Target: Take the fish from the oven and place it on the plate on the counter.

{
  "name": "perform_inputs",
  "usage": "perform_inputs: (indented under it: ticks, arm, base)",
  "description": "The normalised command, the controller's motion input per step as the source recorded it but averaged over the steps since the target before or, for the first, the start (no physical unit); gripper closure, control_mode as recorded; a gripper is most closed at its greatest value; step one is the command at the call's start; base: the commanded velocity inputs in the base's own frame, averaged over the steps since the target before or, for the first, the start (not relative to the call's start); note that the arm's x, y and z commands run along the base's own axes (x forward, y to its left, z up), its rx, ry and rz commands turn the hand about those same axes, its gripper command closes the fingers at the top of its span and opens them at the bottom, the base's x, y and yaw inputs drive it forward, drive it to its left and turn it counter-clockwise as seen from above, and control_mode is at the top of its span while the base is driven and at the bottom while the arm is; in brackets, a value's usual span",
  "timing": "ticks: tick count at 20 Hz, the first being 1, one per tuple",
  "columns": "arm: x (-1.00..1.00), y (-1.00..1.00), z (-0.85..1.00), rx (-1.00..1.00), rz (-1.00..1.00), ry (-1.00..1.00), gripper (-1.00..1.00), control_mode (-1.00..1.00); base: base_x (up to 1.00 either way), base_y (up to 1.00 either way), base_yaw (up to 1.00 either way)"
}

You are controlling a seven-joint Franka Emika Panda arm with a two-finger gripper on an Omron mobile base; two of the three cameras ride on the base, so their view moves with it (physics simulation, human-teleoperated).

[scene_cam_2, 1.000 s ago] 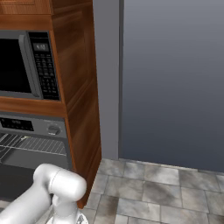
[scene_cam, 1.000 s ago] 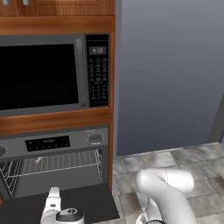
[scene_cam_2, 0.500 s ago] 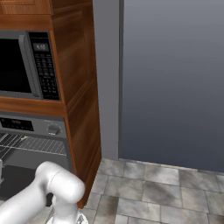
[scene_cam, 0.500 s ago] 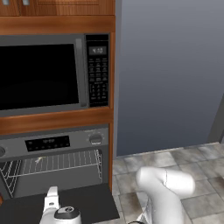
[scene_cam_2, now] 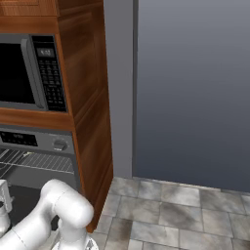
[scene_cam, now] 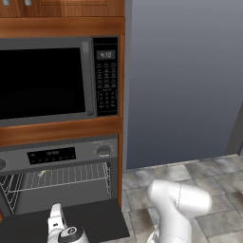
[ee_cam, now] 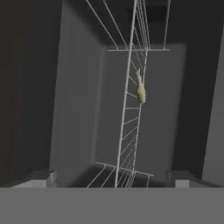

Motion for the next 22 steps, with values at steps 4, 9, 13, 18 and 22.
perform_inputs:
  ticks: [4, 9, 13, 18, 22]
  arm:
    - [0.38, 0.29, -0.18, -0.26, 0.05, -0.1, -1.0, -1.0]
    - [0.72, 0.32, 0.0, -0.22, 0.0, 0.0, -1.0, -1.0]
    - [0.7, 0.16, -0.12, -0.13, 0.0, 0.0, -1.0, -1.0]
    - [0.55, 0.09, -0.17, -0.12, 0.0, 0.0, -1.0, -1.0]
    - [0.41, 0.01, -0.24, -0.1, 0.0, 0.0, -1.0, -1.0]
  base:
    - [0.0, 0.0, 0.0]
    - [0.0, 0.0, 0.0]
    - [0.0, 0.0, 0.0]
    - [0.0, 0.0, 0.0]
    - [0.0, 0.0, 0.0]
